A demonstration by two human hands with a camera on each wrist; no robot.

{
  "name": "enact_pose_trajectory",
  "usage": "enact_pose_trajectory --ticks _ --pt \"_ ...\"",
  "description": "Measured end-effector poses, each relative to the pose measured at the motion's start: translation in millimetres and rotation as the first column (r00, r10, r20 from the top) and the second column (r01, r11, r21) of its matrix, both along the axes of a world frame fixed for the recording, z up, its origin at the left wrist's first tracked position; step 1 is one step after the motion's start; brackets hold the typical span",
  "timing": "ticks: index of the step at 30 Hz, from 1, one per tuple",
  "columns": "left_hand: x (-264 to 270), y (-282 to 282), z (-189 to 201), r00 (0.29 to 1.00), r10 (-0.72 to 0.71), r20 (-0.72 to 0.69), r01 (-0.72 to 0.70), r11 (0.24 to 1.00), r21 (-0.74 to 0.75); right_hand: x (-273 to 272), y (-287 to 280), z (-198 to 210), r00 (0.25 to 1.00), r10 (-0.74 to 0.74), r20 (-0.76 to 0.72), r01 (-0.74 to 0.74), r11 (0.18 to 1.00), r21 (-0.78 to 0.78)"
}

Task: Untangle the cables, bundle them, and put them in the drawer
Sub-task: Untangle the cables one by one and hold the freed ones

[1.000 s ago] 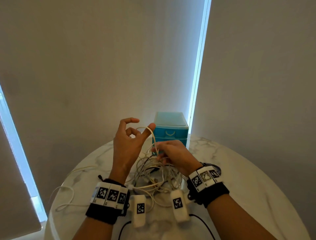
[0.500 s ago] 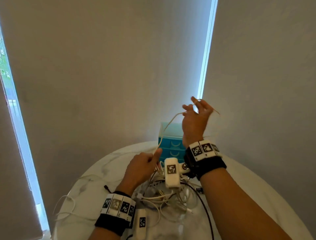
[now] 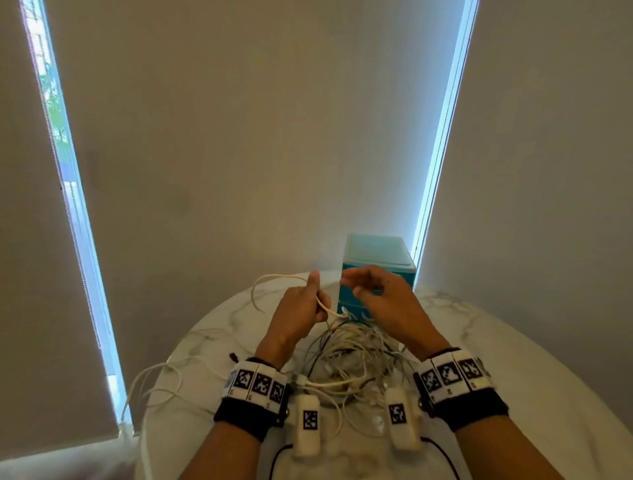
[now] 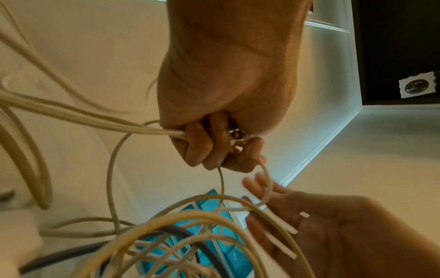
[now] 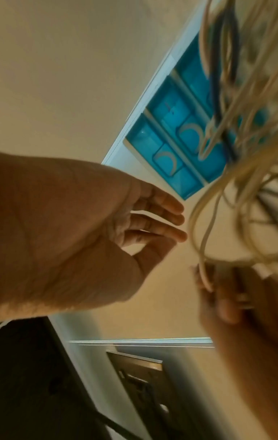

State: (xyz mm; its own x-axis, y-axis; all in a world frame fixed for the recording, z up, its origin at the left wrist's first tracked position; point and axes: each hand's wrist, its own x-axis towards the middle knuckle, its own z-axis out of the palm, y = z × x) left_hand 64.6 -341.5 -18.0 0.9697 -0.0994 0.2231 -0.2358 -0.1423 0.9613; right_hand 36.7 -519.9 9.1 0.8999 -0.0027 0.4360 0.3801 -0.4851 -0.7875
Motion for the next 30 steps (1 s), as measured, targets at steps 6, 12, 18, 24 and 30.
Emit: enact_pose_trajectory --ticks 6,12,18,24,30 --pt "0.7 6.1 4.3 0.999 0.053 0.012 -0.051 0.993 -0.108 -5.3 12.1 -20.3 0.983 0.116 -0.145 -0.146 0.965 -0.217" --pt "3.5 11.4 8.6 0.951 0.276 0.138 -0.222 0.922 -0.316 -1.0 -3.3 -0.7 1.0 -0.006 -0.015 0.0 0.906 -0.423" --pt "4.9 22.5 12.8 0.922 0.383 0.061 -0.252 0.711 -0.657 14.7 -28.7 13.3 0.972 -0.228 0.048 0.208 0.756 -0.62" --pt "18.8 34.5 8.0 0.951 0.284 -0.122 -0.261 0.526 -0.81 11.7 -37.6 8.8 0.957 -0.019 -0.288 -0.071 0.952 -0.299" --pt "15.5 19.3 6.1 0.965 -0.02 -0.26 -0.052 0.962 -0.267 12.1 -30.4 19.1 0.984 -0.174 0.045 0.121 0.824 0.554"
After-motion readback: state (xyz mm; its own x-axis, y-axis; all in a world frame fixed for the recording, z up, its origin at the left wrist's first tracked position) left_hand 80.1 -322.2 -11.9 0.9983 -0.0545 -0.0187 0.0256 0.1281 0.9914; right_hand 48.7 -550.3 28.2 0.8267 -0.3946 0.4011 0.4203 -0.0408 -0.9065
